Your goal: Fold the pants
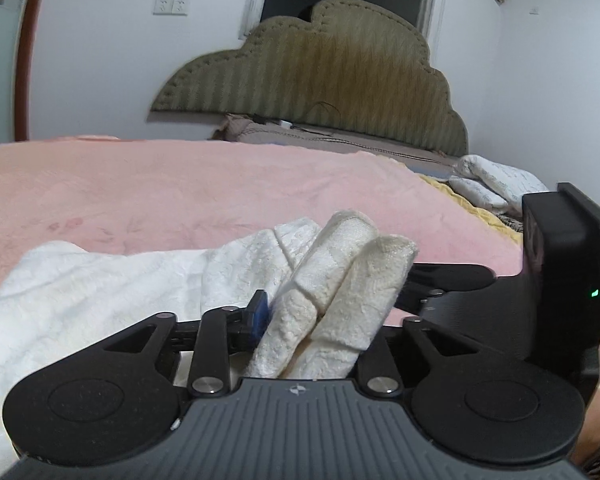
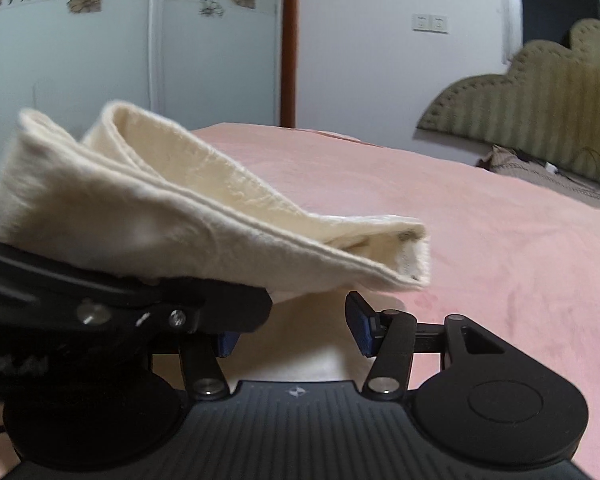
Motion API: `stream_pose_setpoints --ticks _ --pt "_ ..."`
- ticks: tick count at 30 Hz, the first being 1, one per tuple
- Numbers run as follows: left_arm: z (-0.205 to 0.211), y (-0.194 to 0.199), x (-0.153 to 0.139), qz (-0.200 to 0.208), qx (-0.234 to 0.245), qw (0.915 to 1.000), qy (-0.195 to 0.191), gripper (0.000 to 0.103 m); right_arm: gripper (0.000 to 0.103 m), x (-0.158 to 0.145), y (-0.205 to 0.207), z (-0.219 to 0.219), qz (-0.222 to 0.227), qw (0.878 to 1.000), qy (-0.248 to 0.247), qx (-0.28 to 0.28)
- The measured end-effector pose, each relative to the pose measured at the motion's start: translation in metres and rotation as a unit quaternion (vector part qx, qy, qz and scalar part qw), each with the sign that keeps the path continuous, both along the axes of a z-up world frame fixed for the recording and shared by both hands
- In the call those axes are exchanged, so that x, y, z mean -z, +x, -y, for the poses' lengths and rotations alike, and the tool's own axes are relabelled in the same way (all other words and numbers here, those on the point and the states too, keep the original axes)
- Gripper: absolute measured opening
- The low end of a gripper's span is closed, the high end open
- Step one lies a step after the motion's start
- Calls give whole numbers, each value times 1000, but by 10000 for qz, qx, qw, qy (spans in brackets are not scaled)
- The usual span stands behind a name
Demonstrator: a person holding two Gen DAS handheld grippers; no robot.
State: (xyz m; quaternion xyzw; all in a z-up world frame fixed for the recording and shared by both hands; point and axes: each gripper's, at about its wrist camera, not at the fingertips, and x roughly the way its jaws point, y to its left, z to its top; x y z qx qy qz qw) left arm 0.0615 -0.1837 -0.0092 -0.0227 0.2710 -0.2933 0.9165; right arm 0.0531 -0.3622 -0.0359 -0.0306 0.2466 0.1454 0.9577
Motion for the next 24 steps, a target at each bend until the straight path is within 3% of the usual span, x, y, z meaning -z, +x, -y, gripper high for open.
stream_pose_setpoints --ticks 3,7,10,14,16,18,22,24 --pt "5 -2 9 -26 223 9997 101 36 66 2 -16 11 -166 9995 -96 246" --pt "0 -4 12 -368 436 9983 94 44 68 0 -44 34 -385 9970 30 668" --pt "-14 0 5 -743 645 9949 -199 56 69 -3 -64 62 -526 9891 640 1218" --pt "-51 7 -8 -1080 830 9862 -946 73 69 -19 -78 85 -118 9680 1262 2164" --pt "-73 16 -18 -1024 545 9866 -1145 73 69 -29 -77 80 168 9645 1739 1980" --pt "-95 26 -26 -874 61 9902 -1091 73 69 -37 -67 61 317 9691 1893 1547" --pt "-124 45 -18 -659 -1041 9921 -235 73 69 -42 -33 -8 191 9953 692 654" --pt "-133 52 -9 -832 -1141 9899 102 73 69 -35 -23 -37 -25 9995 234 203"
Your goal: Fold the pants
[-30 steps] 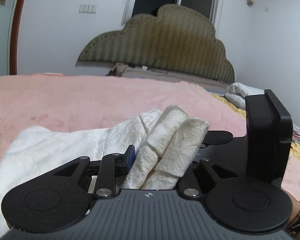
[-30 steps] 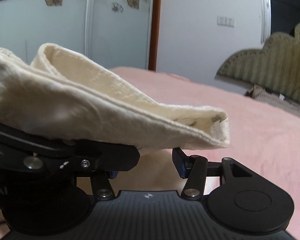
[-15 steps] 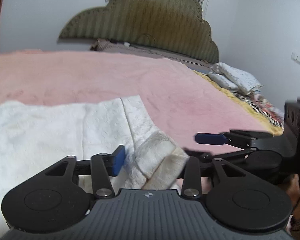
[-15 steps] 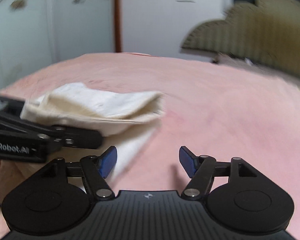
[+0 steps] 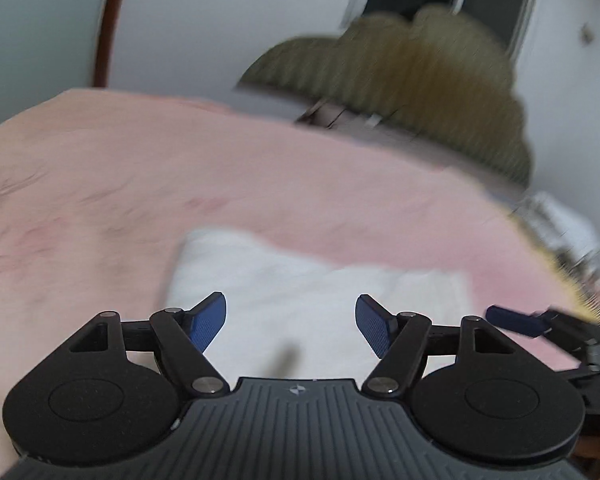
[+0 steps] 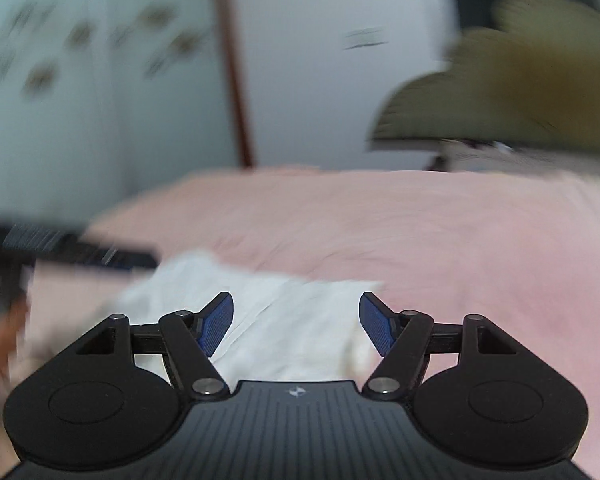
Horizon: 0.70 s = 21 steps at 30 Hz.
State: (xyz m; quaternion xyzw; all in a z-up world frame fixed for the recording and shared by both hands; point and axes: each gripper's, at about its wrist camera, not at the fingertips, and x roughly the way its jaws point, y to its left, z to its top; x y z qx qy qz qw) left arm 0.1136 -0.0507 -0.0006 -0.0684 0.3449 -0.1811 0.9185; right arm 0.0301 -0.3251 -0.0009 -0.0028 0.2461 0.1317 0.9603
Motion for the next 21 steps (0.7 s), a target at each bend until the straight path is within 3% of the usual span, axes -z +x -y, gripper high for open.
stream_pose_setpoints --ticks 4,6,7,9,12,15,17,19,21 --pt "-1 -6 24 -274 479 9965 634 73 69 21 8 -26 -623 9959 -577 -317" --pt "5 -23 30 21 906 9901 1076 73 69 32 0 -28 -828 9923 -869 -297" --pt "4 -35 32 244 1022 9860 1298 73 69 33 -4 -23 -878 9928 -775 -260" --pt "3 -43 29 433 996 9858 1278 73 69 26 -6 -15 -889 9942 -580 -150" --pt "-1 -44 23 424 1011 9905 828 73 69 13 -5 -19 -614 9966 -541 -94" --pt "11 -49 35 266 1366 9831 1185 74 72 13 -4 -26 -547 9975 -297 -324" --pt "13 -63 38 598 1400 9780 1429 74 72 24 -1 -35 -763 9947 -589 -349" --pt "12 -70 33 801 1434 9761 1423 74 72 35 -5 -37 -766 9938 -732 -325" --pt "8 -72 26 977 1325 9782 1268 74 72 33 -9 -28 -803 9956 -408 -252"
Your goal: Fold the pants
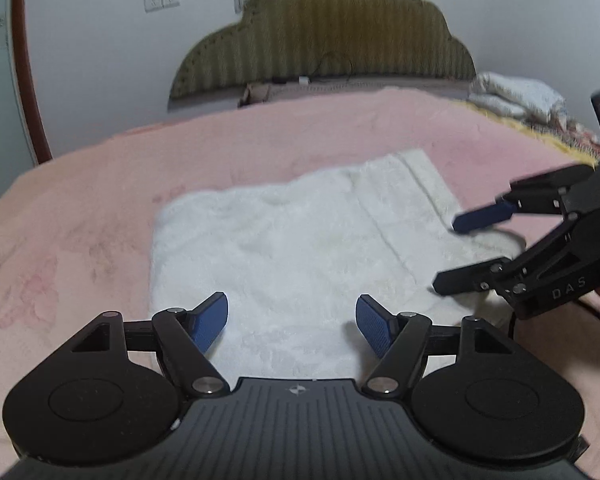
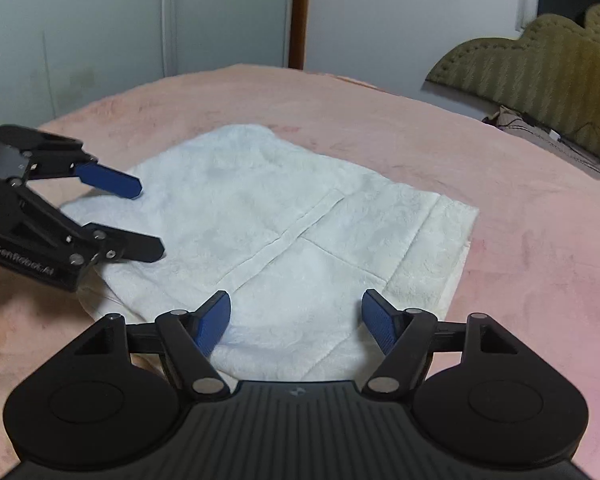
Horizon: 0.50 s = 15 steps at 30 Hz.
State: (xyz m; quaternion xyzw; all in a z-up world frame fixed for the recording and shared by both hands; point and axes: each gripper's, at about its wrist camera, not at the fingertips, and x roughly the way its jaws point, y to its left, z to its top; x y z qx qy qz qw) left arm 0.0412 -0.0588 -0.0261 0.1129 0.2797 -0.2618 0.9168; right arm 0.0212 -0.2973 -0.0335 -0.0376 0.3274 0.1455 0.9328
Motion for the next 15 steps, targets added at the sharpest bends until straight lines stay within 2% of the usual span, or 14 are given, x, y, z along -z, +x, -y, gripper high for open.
stream_pose_setpoints --ticks 2,4,6,8,12,13,15 --pt "-1 10 -8 40 -244 9995 -185 81 73 -6 -3 6 103 9997 130 172" --pt "2 24 -8 -127 -539 9981 -254 85 73 -13 -3 7 250 9988 193 375" --pt "8 32 -1 -340 -683 9968 -258 85 79 -16 0 5 346 9975 341 517" --pt "16 35 10 -527 -721 9960 -95 85 86 -14 5 -3 300 9968 426 600" --pt "31 21 20 34 -926 9951 352 96 92 -1 10 -22 122 9975 206 658" --pt "32 20 21 68 -972 9944 408 98 93 3 9 -26 135 9973 43 717" --pt "30 22 22 17 -1007 9943 339 99 102 9 5 -28 277 9959 -107 860"
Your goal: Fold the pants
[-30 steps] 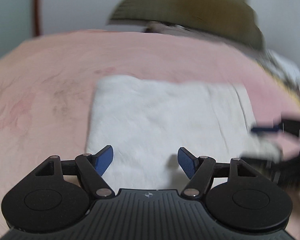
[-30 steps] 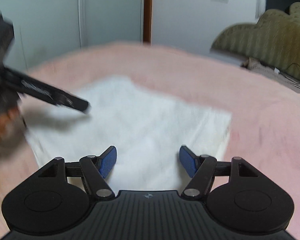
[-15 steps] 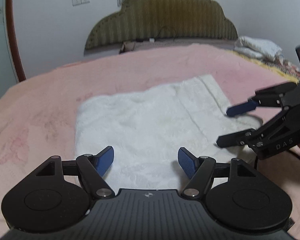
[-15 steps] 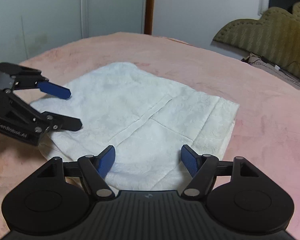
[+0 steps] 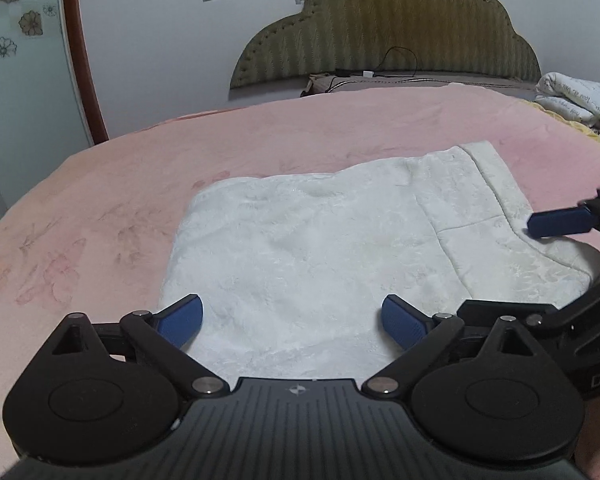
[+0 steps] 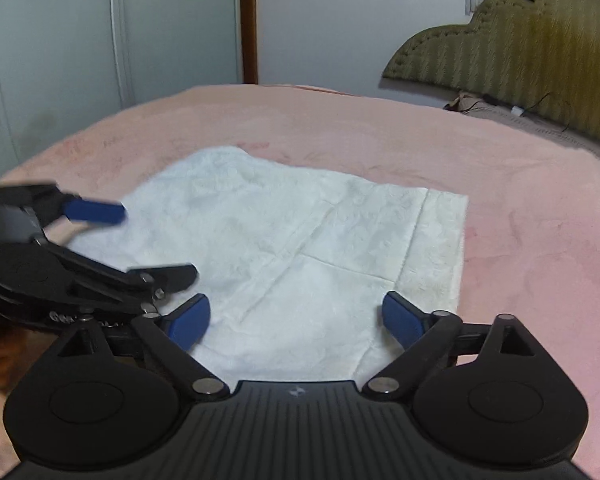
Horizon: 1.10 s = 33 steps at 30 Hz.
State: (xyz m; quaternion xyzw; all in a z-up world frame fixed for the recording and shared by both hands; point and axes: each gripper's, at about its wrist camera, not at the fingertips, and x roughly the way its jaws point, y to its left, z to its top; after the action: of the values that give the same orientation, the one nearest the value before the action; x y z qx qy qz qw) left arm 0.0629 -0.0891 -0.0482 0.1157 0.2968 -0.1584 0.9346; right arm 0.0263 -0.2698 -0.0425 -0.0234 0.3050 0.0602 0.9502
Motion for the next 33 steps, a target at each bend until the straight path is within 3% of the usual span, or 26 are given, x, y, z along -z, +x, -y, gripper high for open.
stream_pose_setpoints --ticks 3,13,21,26,30,33 --pt "-2 2 0 -42 -68 9999 -79 102 103 2 -3 7 12 9997 235 76" --pt "0 -2 3 102 -117 9999 -35 103 103 -4 -4 7 91 9995 -49 304" --pt "0 -8 1 199 -36 9998 21 103 103 8 -2 14 -22 9993 86 351" --pt "-24 -3 -8 50 131 9994 -316 101 103 11 -5 19 -13 9991 241 353" --pt "-59 9 -19 -14 -340 9966 -750 100 103 15 -9 29 -6 9978 510 418" --pt "-79 19 -23 -212 -639 9927 -996 99 103 23 -11 44 -119 9917 1168 532"
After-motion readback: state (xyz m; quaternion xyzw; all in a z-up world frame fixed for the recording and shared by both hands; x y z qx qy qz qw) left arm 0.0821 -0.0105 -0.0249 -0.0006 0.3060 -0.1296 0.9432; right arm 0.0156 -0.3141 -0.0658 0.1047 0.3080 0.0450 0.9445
